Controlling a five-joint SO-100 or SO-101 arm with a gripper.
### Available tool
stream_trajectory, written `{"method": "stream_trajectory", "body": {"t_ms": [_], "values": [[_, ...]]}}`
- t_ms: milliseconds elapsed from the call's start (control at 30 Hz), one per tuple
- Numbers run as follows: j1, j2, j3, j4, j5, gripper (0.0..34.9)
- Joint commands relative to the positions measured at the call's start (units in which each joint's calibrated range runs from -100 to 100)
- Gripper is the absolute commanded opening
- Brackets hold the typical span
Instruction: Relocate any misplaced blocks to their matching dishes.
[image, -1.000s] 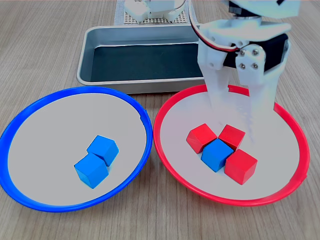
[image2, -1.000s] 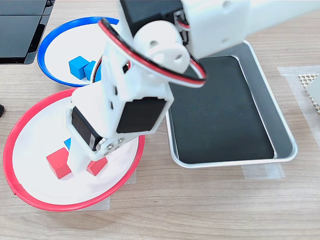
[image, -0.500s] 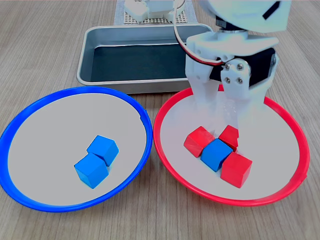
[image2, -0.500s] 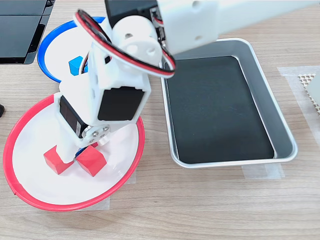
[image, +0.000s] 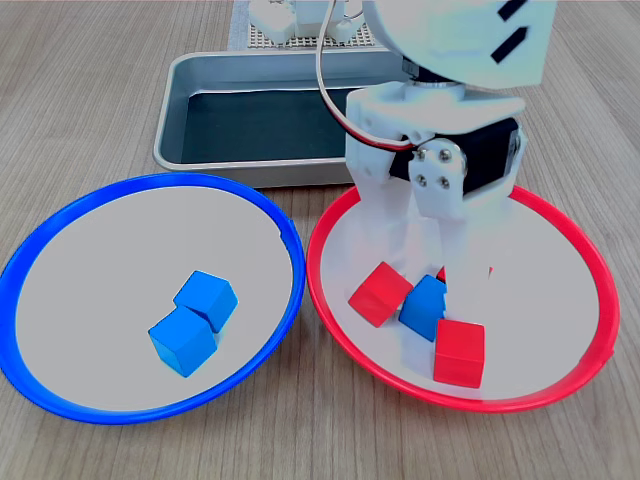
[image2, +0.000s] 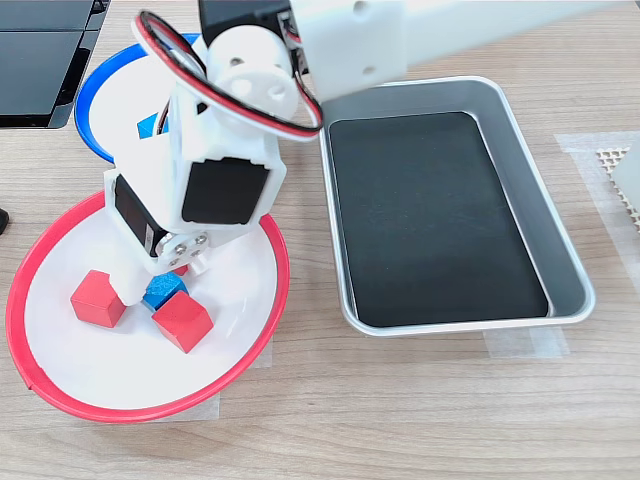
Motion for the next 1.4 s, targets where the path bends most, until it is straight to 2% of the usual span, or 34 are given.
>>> {"method": "stream_trajectory", "body": {"t_ms": [0,133,400,1000,1233,1367], "values": [[0.2,-0.4,-2.7,-0.5,0.3,13.5],[-0.4,0.1,-3.6,-1.2,0.3,10.2],[-1.5,0.5,-3.8,-2.5,0.4,0.4],[-1.1,-5.7,-5.8,1.9,-0.1,0.4],[2.0,-12.2,-4.3,4.0,-0.2,0.4],[5.8,-15.9,-2.6,3.8,-0.3,0.4]]}}
